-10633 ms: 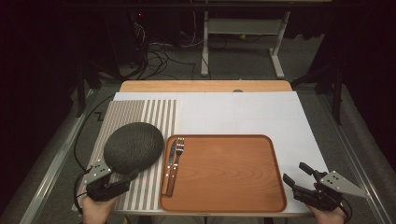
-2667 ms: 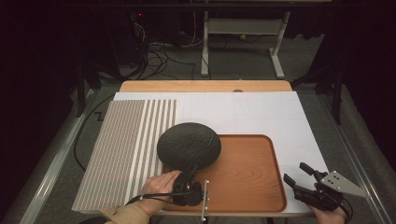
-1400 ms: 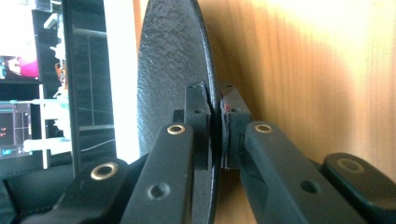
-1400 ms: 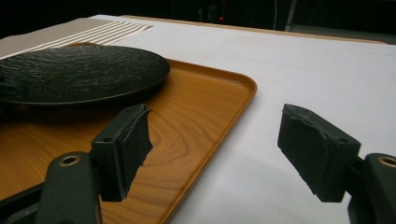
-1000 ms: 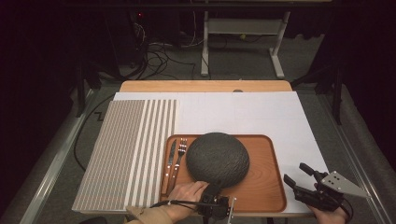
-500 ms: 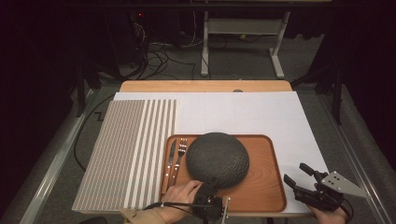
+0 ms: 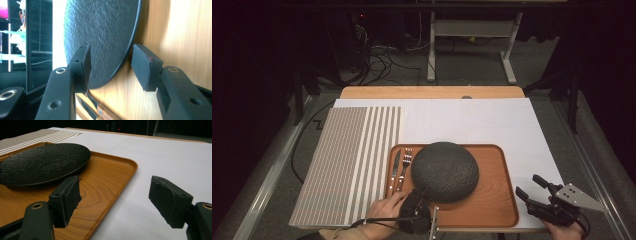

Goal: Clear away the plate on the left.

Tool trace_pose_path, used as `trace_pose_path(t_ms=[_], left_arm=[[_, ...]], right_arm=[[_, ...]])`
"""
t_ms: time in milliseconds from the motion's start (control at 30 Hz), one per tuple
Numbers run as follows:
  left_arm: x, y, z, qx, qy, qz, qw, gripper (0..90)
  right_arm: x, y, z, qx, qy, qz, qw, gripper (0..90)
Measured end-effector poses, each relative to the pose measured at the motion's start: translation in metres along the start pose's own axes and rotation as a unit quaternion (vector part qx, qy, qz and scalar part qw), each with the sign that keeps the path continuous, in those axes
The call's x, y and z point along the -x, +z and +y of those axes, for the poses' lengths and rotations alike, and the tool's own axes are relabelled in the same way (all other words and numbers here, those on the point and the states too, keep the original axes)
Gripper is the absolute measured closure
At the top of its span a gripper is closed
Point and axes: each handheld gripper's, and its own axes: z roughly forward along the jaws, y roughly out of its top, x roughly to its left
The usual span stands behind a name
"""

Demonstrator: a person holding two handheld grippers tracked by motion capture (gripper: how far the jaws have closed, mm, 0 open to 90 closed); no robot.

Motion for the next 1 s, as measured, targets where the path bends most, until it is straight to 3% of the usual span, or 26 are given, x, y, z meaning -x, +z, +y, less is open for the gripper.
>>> trace_pose_path(t_ms=[267,600,833,1000], left_arm=[[-0.006,-0.014,-0.023,-0.003,-0.041,0.004,0.9991,47.4],[-0.004,-0.026,-0.048,-0.012,-0.057,0.014,0.9982,47.4],[-0.009,-0.036,-0.073,-0.016,-0.098,0.025,0.9948,47.4],[-0.013,-0.039,-0.09,-0.023,-0.13,0.033,0.9906,47.4]], right_arm=[[-0.001,0.0,0.0,-0.002,0.0,-0.001,1.0,25.8],[0.0,0.001,0.0,-0.002,-0.001,-0.002,1.0,25.8],[-0.001,0.0,0.0,-0.002,0.001,-0.004,1.0,25.8],[-0.001,0.0,0.0,-0.002,-0.001,-0.005,1.0,25.8]])
